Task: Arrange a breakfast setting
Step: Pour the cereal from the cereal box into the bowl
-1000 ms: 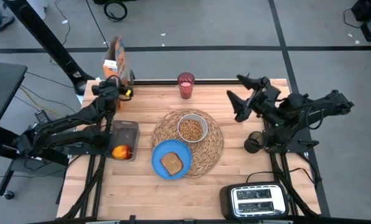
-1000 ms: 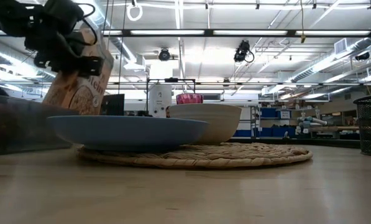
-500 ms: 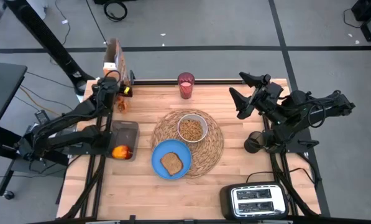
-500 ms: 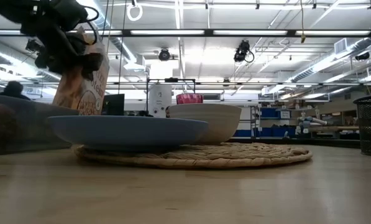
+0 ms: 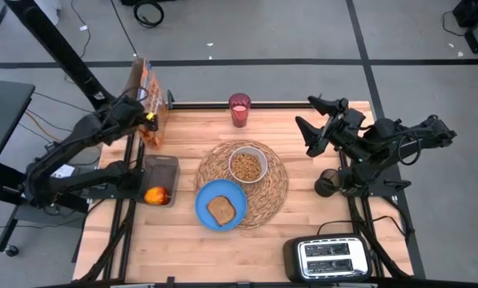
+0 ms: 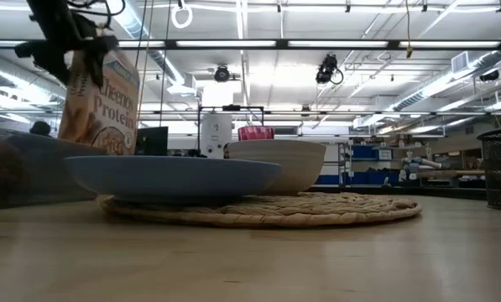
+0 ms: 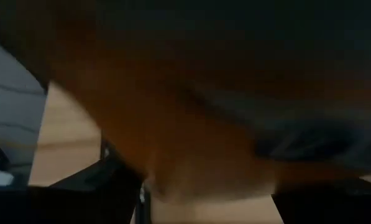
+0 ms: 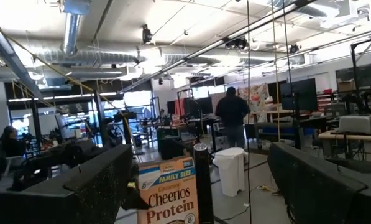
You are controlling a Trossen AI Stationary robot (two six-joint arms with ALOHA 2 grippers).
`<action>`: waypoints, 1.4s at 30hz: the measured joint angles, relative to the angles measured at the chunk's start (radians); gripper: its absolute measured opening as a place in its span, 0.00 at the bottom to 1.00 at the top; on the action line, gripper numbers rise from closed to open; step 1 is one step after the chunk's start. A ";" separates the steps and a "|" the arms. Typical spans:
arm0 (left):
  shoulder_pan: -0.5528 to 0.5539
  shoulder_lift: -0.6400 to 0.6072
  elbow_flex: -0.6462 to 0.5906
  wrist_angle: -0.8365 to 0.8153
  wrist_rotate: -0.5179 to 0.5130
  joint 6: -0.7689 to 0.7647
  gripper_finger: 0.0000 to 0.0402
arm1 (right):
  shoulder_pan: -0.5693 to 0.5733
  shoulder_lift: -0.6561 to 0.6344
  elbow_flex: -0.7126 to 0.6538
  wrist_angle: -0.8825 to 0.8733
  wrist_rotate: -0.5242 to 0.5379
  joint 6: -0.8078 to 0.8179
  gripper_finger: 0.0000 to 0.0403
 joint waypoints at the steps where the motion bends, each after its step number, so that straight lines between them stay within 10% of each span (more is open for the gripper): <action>1: 0.000 0.000 0.025 -0.030 0.018 -0.013 0.77 | 0.001 0.000 0.000 -0.004 0.000 0.008 0.94; 14: -0.001 0.002 0.245 -0.282 0.224 -0.055 0.77 | 0.002 0.000 0.000 -0.181 0.025 0.216 0.94; 30: -0.003 0.014 0.118 -0.119 0.114 0.007 0.77 | 0.013 0.028 0.001 -0.185 0.026 0.276 0.94; 42: -0.003 0.015 0.263 -0.248 0.178 -0.008 0.78 | 0.000 0.033 0.001 -0.195 0.026 0.277 0.94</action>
